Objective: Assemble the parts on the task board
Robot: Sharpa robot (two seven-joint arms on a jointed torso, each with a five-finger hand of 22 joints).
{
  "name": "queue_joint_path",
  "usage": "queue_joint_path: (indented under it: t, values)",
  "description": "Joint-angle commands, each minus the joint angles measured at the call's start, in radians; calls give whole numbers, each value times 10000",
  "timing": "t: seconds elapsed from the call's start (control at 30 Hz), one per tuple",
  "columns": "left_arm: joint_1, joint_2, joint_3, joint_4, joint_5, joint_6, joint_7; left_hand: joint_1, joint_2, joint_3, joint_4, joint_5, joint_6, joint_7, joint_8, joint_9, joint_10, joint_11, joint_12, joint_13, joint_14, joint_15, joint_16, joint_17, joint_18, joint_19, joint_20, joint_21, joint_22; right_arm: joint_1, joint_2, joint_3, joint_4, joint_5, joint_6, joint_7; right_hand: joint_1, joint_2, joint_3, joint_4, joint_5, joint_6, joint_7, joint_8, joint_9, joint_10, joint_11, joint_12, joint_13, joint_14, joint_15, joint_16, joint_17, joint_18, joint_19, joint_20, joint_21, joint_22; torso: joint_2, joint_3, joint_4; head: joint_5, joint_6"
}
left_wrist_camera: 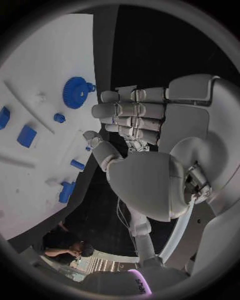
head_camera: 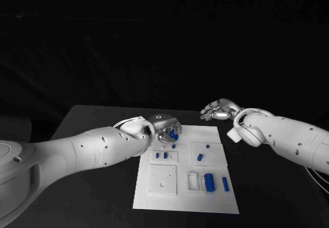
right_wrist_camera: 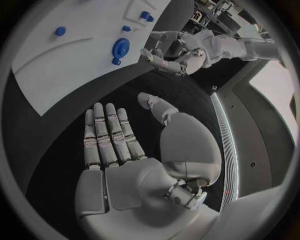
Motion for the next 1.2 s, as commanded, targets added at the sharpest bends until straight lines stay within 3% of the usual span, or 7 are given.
queue_joint_path:
  t: [0.03, 0.17, 0.3, 0.7, 0.83, 1.2]
  values:
    - [-32, 84, -1, -101, -1118, 531, 56, -18, 112, 21, -27, -40, 228, 97, 109, 5, 278, -24, 89, 25, 117, -23, 101, 55, -114, 120, -292, 100, 101, -4, 10, 4, 12, 22, 123, 116, -78, 58, 9, -51, 57, -25, 157, 36, -10, -4, 54, -35, -10, -33, 1, 60, 3, 124, -49, 38, -37, 10, 2, -4, 0, 26, -14]
    - [-83, 201, -33, -259, -1149, 564, 75, -18, 210, -65, -18, -23, 637, 125, 313, 39, 718, -141, 258, 86, 620, -166, 592, 309, 5, 666, -478, 488, 255, -4, 7, 5, 15, 17, 118, 120, -78, 59, 9, -51, 57, -25, 157, 36, -10, -4, 54, -35, -10, -33, 1, 60, 3, 124, -49, 38, -37, 10, 3, -9, 2, -26, -17]
    - [-154, 267, -50, -357, -1151, 712, 45, -5, 302, -101, -63, -47, 710, 119, 281, -111, 902, -204, 145, 13, 681, -229, 1077, 622, 68, 936, -603, 811, 245, -4, -16, 5, 42, 11, 110, 117, -80, 60, 9, -50, 57, -24, 157, 37, -10, -4, 54, -35, -9, -33, 1, 61, 3, 124, -49, 38, -37, 10, 5, -8, 3, -50, -41]
    - [-330, 360, -49, -570, -1151, 944, -61, -178, 304, -151, -46, -45, 586, 112, 152, -347, 348, -56, -489, -364, 568, -95, 1262, 749, 121, 832, -505, 934, 220, -4, -96, 6, 190, -7, 77, 111, -84, 60, 6, -49, 58, -24, 156, 38, -11, -4, 53, -34, -9, -33, 1, 62, 3, 125, -49, 39, -36, 11, -2, -3, 13, -129, -101]
    - [-332, 387, -47, -615, -1153, 906, -148, -197, 327, -150, -40, -45, 583, 144, 143, -388, 352, -42, -535, -419, 608, -83, 1326, 780, 157, 865, -495, 981, 223, -3, -157, 6, 258, -19, 69, 104, -85, 60, 6, -49, 58, -24, 156, 39, -11, -4, 53, -34, -9, -33, 1, 63, 3, 125, -49, 39, -36, 11, 18, -29, 0, -152, -108]
    - [-449, 538, -46, -888, -1183, 1145, -212, -200, 418, -114, -29, -42, 606, 201, 143, -507, 13, 17, -629, -697, 859, -35, 1679, 938, 304, 1076, -457, 1198, 226, -2, -285, 8, 452, -46, 16, 102, -85, 58, 6, -50, 59, -23, 155, 40, -12, -3, 53, -34, -9, -32, 1, 64, 3, 126, -49, 38, -35, 12, 50, -46, -31, -155, -122]
